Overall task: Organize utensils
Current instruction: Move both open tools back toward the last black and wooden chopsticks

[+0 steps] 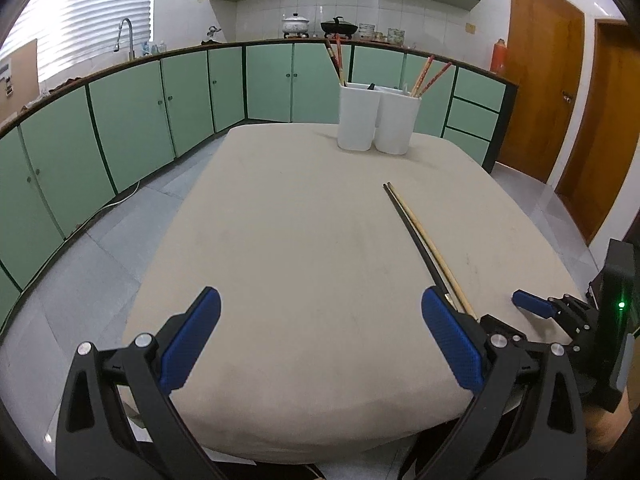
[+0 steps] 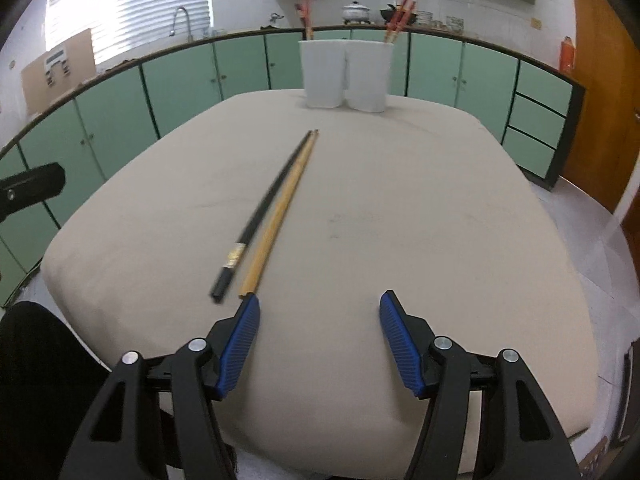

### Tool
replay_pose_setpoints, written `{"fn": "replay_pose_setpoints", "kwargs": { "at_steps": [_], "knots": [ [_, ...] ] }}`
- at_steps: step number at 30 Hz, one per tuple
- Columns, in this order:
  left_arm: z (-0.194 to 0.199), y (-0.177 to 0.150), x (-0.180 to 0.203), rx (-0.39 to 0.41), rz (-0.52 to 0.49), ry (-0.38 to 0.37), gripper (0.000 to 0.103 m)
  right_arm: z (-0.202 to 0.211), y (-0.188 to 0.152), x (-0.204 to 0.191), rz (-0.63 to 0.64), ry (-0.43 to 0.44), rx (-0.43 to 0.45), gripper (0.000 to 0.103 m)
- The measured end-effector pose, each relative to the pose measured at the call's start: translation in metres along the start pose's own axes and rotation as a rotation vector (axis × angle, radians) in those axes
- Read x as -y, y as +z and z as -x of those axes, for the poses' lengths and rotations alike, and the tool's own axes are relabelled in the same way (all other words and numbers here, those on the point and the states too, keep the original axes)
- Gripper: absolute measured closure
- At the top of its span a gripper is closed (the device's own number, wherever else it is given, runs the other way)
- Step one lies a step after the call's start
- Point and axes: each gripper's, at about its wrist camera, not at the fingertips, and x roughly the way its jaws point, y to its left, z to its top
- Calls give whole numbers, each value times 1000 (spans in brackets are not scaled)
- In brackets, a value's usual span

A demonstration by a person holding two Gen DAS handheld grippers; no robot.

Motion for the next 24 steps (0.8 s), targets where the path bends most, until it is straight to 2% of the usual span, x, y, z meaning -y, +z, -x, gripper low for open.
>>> {"fn": "replay_pose_setpoints", "kwargs": {
  "at_steps": [3,6,14,16,18,21,22,23,24],
  "knots": [
    [-1,1,2,1,-3,-2,6,4,-2,-11,49,46,5,42],
    [-4,0,2,-5,-7,-2,6,-1,-2,-24,111,25,15,42],
    [-11,0,8,-24,12,-12,6,-3,2,12,13,-19,1,41],
    [-13,-3,13,-29,4,-13,5,1,3,13,-10,10,12,41],
    [-16,-6,15,-38,6,-11,6,0,4,8,3,30,20,42],
    [-17,-9,16,-44,18,-13,6,-10,7,5,29,0,15,42],
    [-17,-10,16,-44,24,-16,6,-12,9,9,20,-14,16,49],
    [-17,-11,16,-42,32,-22,6,-13,11,15,-2,-26,18,63],
    [-16,-13,19,-40,38,-37,6,-12,12,20,-23,-35,19,71]
  ]
}}
